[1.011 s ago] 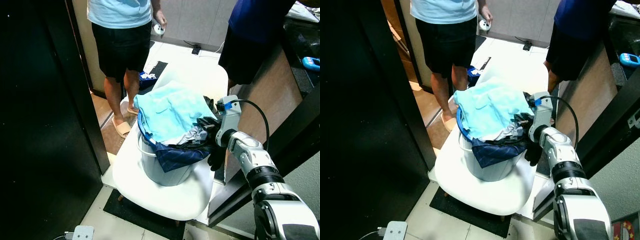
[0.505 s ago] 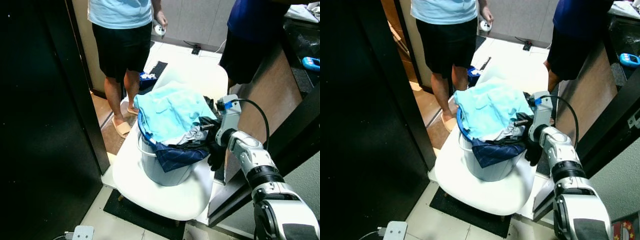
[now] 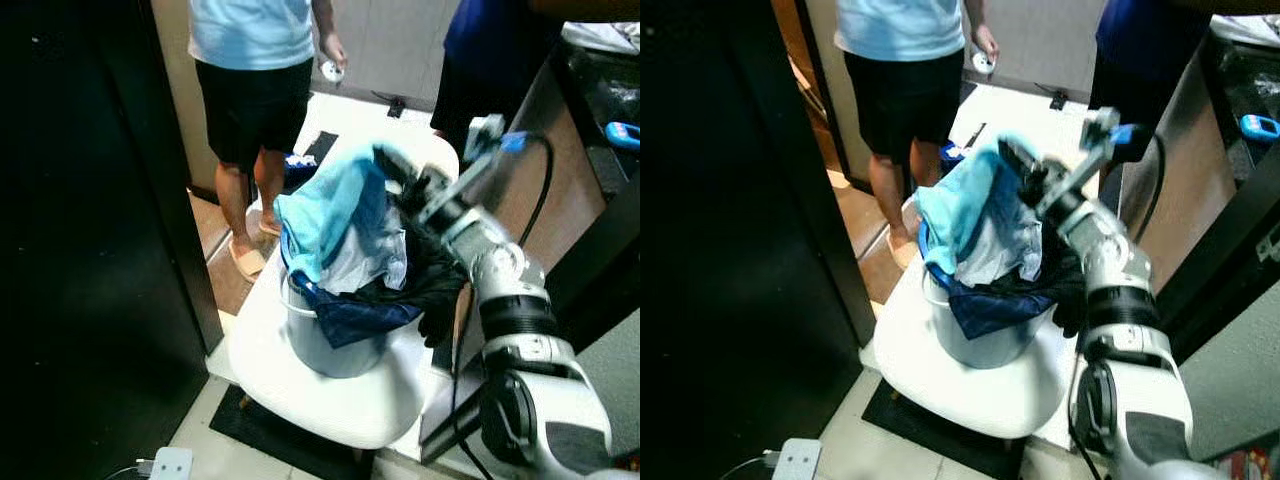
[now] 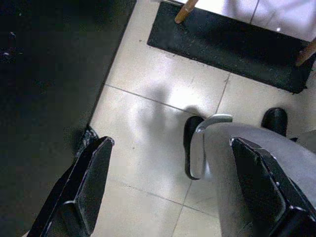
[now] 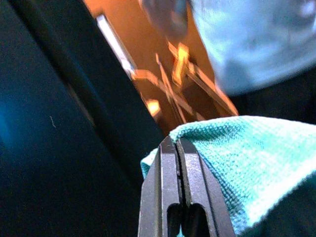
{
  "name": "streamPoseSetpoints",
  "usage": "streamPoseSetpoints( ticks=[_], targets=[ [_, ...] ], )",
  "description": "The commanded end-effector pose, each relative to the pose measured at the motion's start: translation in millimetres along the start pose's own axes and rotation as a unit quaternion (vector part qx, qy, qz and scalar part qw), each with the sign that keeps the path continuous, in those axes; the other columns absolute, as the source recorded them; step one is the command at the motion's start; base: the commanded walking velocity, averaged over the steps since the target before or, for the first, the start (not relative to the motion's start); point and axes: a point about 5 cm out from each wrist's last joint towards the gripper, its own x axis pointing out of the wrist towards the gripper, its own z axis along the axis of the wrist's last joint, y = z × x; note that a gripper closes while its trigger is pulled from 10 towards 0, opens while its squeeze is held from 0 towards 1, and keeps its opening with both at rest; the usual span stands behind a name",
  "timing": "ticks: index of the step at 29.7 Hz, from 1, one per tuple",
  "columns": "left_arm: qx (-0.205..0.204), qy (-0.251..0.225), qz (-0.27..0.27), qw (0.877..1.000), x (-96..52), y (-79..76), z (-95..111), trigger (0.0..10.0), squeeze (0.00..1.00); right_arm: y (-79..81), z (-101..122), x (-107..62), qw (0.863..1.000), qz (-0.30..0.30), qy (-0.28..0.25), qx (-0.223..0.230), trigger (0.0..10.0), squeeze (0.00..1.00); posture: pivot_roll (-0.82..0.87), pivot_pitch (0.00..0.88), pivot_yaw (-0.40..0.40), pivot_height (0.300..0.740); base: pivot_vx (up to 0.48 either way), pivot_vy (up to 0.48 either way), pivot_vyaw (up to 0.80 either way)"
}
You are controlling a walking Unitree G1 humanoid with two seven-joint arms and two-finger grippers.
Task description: Clothes washing
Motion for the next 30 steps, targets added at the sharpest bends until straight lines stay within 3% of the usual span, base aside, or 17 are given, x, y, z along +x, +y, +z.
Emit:
streamPoseSetpoints(
  ticks=[1, 8, 14, 23, 30],
  targets=[
    [0.006, 0.032, -0.021, 0.999, -3.4, -8.1, -12.1, 10.0, 0.0, -3.5, 4.4, -0.3, 0.999, -0.018, -0.025, 0.016, 0.0, 0.0, 0.16, 0.0, -0.075, 0.74, 0.0, 0.0, 0.0],
    [0.008, 0.036, -0.026, 0.999, -1.1, -7.2, -9.0, 10.0, 0.0, 2.9, 26.0, 9.0, 0.995, -0.031, -0.082, 0.047, 0.0, 0.0, 0.15, 0.0, -0.061, 0.74, 0.0, 0.0, 0.0],
    [0.008, 0.041, -0.029, 0.999, -0.6, -7.4, -9.0, 10.0, 0.0, 10.8, 30.2, 12.4, 0.995, -0.016, -0.084, 0.048, 0.0, 0.0, 0.15, 0.0, -0.059, 0.74, 0.0, 0.0, 0.0],
    [0.004, 0.049, -0.031, 0.998, -0.9, -8.5, -11.1, 10.0, 0.0, 11.9, 31.8, 17.2, 0.996, -0.031, -0.08, 0.034, 0.0, 0.0, 0.15, 0.0, -0.064, 0.74, 0.0, 0.0, 0.0],
    [0.002, 0.059, -0.033, 0.998, -2.8, -10.4, -15.8, 10.0, 0.0, 6.9, 60.6, 20.4, 0.99, -0.084, -0.115, 0.002, 0.0, 0.0, 0.15, 0.0, -0.063, 0.74, 0.0, 0.0, 0.0]
  ],
)
